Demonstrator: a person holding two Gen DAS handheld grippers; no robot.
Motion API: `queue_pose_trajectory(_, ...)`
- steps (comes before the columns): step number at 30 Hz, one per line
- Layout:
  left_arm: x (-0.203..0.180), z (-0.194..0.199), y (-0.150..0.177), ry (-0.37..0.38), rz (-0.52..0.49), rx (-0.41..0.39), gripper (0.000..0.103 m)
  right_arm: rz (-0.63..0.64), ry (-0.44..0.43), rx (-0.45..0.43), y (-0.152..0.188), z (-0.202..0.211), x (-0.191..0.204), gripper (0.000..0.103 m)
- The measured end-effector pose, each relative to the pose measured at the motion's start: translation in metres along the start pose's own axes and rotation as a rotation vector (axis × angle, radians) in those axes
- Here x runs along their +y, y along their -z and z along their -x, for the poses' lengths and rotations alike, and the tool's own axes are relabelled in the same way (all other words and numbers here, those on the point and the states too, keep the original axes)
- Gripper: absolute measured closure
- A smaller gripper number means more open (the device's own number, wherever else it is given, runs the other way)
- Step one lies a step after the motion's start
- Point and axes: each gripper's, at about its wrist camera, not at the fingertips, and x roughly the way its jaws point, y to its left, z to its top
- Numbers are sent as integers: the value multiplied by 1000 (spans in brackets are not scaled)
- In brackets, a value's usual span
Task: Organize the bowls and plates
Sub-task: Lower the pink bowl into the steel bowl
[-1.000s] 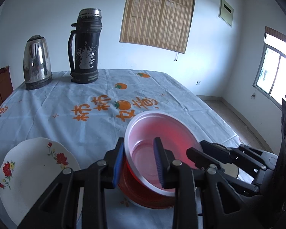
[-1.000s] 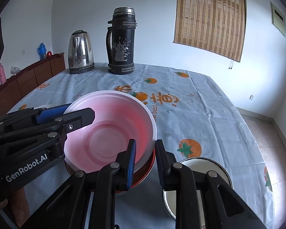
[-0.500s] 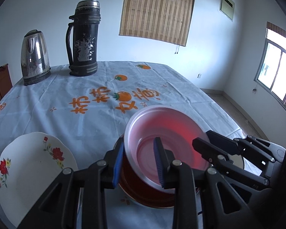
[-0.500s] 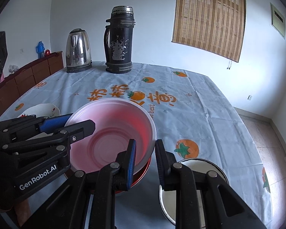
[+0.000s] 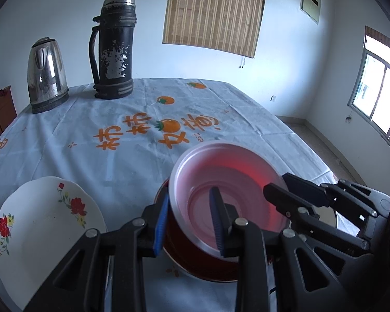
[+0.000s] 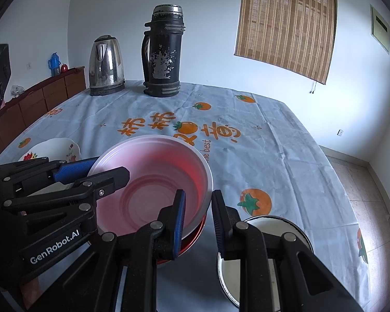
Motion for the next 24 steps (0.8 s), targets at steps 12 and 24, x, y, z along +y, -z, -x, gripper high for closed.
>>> queue_pose_trajectory(12, 3, -6, 1, 11, 13, 35, 75, 7, 1, 17, 1, -1, 1, 80)
queue_pose_trajectory(24, 2, -11, 3, 2, 5, 56, 75, 8, -12, 38, 3, -6, 2, 80)
